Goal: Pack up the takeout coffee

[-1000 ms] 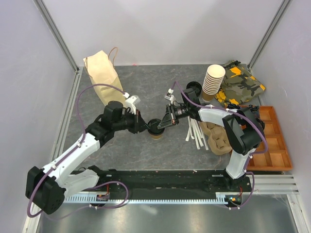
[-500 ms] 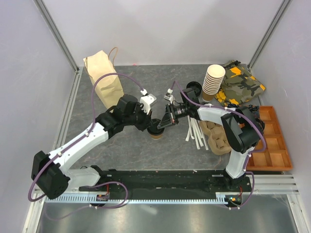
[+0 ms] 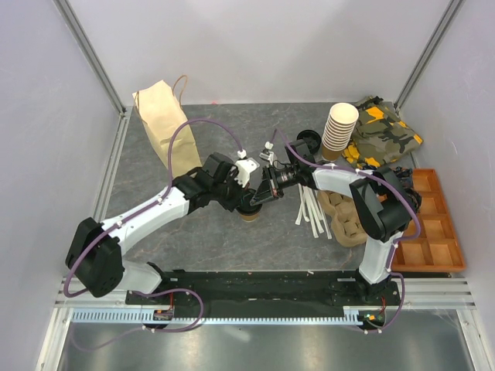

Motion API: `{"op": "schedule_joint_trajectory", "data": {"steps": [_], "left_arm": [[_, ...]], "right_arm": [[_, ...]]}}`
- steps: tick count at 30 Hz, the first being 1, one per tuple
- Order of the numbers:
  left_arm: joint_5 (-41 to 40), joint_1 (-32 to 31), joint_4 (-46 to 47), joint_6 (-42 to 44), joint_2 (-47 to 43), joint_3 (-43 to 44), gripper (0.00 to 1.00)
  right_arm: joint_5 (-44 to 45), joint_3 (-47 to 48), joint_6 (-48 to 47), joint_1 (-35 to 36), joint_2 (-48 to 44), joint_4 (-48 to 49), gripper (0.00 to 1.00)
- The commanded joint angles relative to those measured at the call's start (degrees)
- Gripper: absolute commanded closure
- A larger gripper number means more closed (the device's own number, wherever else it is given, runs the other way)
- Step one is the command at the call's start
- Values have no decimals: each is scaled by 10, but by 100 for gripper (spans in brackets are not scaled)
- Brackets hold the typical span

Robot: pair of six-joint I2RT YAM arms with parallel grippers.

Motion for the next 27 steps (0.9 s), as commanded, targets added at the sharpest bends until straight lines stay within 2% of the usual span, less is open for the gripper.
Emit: {"op": "schedule_joint_trajectory", "data": {"steps": [1,7,10,21,27], "left_arm": [[-20,-4,-37,22,5,24,96],[-7,-4,-86,12,-22,117,96],[-10,-4,-84,4,-18,131,96],[-37,4,-10,-17,65,93,97],[-26,17,-22,-31,77,52,98]], "right_arm": [[92,-3,-52,-1,32,-42,100],[87,3,-51,-1,34,-45,100],[84,4,-50,-1,35,-44,100],[81,5,-52,-2,40,-45,100],[82,6,-51,-2,46,-45,100]]}}
